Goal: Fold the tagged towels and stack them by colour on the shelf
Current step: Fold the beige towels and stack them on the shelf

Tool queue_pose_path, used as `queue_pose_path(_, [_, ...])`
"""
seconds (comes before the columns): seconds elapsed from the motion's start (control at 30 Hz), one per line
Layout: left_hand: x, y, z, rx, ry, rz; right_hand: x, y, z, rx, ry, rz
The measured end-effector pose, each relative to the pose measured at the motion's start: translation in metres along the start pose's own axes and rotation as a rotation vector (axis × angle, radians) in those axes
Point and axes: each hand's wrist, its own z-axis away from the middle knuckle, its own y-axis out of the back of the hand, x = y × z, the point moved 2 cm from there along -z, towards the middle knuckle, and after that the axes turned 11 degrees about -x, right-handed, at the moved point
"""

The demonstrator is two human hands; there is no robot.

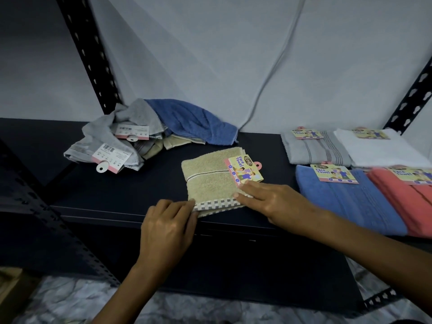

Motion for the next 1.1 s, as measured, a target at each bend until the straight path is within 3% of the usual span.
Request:
queue_pose_path(0.1, [-0.007, -0.002, 0.005, -0.046, -0.025, 0.057, 0.001, 0.004, 0.000, -0.038, -0.052, -0.080])
queue_pose_path(0.17, [-0.013, 0.002, 0.005, -0.067, 0.020, 0.178, 0.004, 0.014, -0.004, -0.029, -0.198, -0.346])
queue_pose_path(0.27, [-0.018, 0.012, -0.006, -0.029, 0.134, 0.345, 0.009, 0.028, -0.013, 0.251, -0.501, -0.720])
queue_pose_path(0.33, [-0.017, 0.018, -0.024, -0.005, 0.159, 0.354, 0.008, 0.033, -0.024, 0.393, -0.681, -0.747])
queue_pose_path(0.37, [-0.015, 0.018, -0.034, -0.019, 0.152, 0.351, 0.007, 0.033, -0.031, 0.387, -0.743, -0.724])
queue_pose_path(0.47, [-0.009, 0.010, -0.067, -0.167, 0.133, 0.325, 0.005, 0.024, -0.052, 0.242, -0.776, -0.623])
queue_pose_path(0.7, [0.000, -0.015, -0.087, -0.639, 0.160, 0.155, 0.020, -0.004, -0.071, -0.295, -0.536, -0.476])
queue_pose_path(0.8, [-0.006, -0.017, -0.081, -0.780, 0.194, 0.203, 0.017, -0.014, -0.068, -0.382, -0.515, -0.495])
queue_pose_path(1.1, [-0.012, -0.024, -0.078, -0.910, 0.287, 0.132, 0.011, -0.017, -0.065, -0.503, -0.610, -0.481])
